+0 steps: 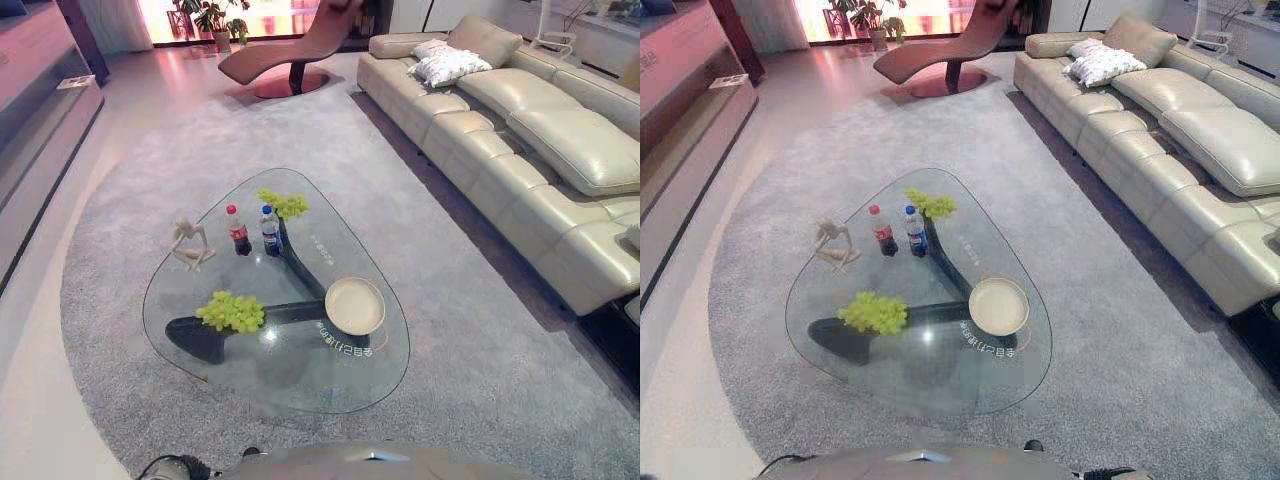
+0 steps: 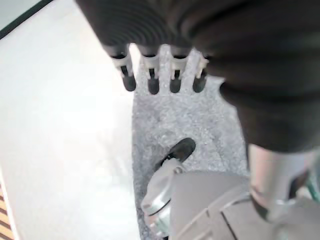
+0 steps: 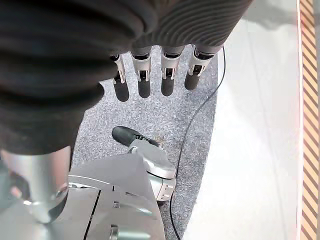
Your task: Pick up fruits into the plate
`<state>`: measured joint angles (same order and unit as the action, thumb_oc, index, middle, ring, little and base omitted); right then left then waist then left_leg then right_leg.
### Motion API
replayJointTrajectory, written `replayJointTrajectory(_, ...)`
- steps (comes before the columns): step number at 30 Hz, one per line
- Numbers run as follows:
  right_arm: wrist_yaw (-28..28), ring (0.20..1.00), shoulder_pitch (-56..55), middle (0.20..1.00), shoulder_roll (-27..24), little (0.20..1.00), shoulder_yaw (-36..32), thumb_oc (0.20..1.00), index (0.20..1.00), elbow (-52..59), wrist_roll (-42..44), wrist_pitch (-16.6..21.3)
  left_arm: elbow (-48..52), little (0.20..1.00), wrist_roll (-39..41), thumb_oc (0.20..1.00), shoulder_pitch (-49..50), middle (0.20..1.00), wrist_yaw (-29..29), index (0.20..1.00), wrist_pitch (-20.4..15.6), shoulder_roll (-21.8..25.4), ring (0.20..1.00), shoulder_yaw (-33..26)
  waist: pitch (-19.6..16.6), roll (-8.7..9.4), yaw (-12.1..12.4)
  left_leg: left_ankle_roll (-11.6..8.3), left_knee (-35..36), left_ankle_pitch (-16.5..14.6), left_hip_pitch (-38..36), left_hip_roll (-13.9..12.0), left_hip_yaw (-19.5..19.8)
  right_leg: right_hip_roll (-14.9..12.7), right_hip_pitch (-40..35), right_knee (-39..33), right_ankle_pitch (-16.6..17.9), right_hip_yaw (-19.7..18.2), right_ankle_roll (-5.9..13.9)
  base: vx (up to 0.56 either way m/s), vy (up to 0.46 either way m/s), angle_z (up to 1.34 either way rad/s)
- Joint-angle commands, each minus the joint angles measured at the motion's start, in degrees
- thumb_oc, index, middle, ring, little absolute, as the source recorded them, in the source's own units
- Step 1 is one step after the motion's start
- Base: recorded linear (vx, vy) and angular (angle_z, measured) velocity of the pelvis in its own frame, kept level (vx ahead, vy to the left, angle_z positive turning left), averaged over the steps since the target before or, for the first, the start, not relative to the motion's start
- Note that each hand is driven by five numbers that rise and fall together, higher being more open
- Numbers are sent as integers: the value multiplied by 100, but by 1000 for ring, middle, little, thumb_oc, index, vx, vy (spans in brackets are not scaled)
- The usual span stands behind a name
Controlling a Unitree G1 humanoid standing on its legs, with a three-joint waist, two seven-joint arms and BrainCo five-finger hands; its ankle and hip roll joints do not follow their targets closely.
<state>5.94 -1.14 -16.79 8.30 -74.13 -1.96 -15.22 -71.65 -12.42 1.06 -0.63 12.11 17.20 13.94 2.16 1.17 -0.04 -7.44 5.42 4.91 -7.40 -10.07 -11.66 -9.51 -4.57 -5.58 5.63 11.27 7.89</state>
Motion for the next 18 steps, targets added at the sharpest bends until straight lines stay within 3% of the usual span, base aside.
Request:
replayJointTrajectory(1,15,1000,519,1000,28,1000,251,1000,1000,-417,-148,-61,-466,1000,-40,1000,-521,1000,-64,1000,-102,19,1000,-23,274,76,7,242,-130,-432,-58,114,142,-88,-342,210,-382,226,44,105,-41,6)
replayJointTrajectory(18,47,1000,481,1000,39,1000,300,1000,1000,-415,-208,-37,-416,1000,10,1000,-489,1000,-554,1000,-405,32,1000,-70,336,63,-17,249,-124,-425,-36,140,124,-68,-308,199,-363,205,43,0,0,0)
